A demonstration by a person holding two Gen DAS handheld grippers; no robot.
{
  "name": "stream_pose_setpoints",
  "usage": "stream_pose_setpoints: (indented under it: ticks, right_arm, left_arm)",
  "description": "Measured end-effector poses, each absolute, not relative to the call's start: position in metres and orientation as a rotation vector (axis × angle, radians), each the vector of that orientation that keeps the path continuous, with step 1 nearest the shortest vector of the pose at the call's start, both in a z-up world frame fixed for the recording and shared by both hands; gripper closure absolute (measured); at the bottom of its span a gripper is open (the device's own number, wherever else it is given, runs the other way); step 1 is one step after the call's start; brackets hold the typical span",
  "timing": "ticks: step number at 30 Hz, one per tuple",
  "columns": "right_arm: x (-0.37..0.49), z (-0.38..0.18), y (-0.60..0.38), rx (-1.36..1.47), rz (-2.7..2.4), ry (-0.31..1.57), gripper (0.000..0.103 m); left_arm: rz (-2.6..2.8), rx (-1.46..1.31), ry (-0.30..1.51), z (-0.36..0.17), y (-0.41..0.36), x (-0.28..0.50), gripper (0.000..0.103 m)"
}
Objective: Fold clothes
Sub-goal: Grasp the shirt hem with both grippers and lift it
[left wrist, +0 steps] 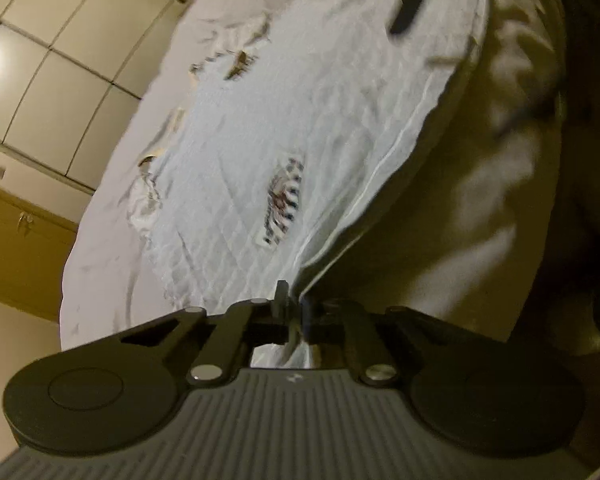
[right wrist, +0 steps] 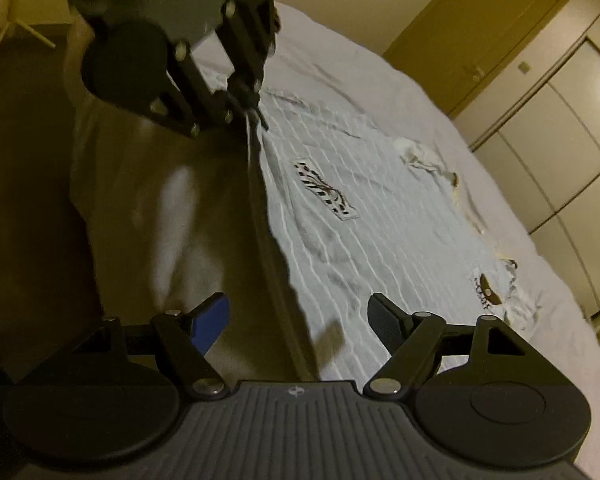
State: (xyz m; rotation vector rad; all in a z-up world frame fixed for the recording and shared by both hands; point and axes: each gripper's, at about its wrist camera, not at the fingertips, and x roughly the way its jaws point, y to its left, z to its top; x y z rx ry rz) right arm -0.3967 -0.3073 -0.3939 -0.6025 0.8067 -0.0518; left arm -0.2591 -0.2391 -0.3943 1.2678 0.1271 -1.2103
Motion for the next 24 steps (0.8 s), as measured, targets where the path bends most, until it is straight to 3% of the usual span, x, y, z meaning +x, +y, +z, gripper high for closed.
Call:
stream_pose_setpoints:
  ticks: [3, 11, 14, 15, 17, 21, 23, 24]
  right_arm:
    - [-0.408, -0.398, -0.337, -0.635, -0.122, 0.853, 0.044]
    - [-0.438, -0.409, -0.417, -0.719, -0.314, 0.974, 0.055]
    - [-0.446, -0.411, -0.437, -0.749, -0.34, 1.003, 0.063]
    - [-0.448, -0.411, -0.441, -0.758, -0.334, 1.008, 0.068]
    - [-0.451, -0.411, -0.449, -0.777, -0.322, 1.018, 0.071]
    - [-0.453, -0.411, -0.447, -0.795, -0.286, 1.03, 0.103]
    - [-0.451, -0.406, -0.449, -0.788, -0.268, 1.032, 0.103]
    - [-0.45, -0.403, -0.451, -0.783, -0.259, 1.033, 0.103]
  left_arm:
    - [-1.213, 1.243, 0.153, -0.387, -0.24, -0.256, 0.098]
    - [-1.234, 1.291, 0.131, -0.392, -0.235, -0.263, 0.095]
    - [-1.21, 1.328, 0.094, -0.401, -0.237, -0.264, 0.083]
    - [-1.199, 1.345, 0.092, -0.405, -0.237, -0.263, 0.074]
    - [-1.183, 1.377, 0.09, -0.41, -0.236, -0.263, 0.071]
    - [-1.186, 1.426, 0.089, -0.414, -0.238, -0.26, 0.071]
    - [-1.192, 1.44, 0.1, -0.412, -0.241, -0.257, 0.077]
    - [-1.193, 1.446, 0.107, -0.411, -0.242, -0.255, 0.086]
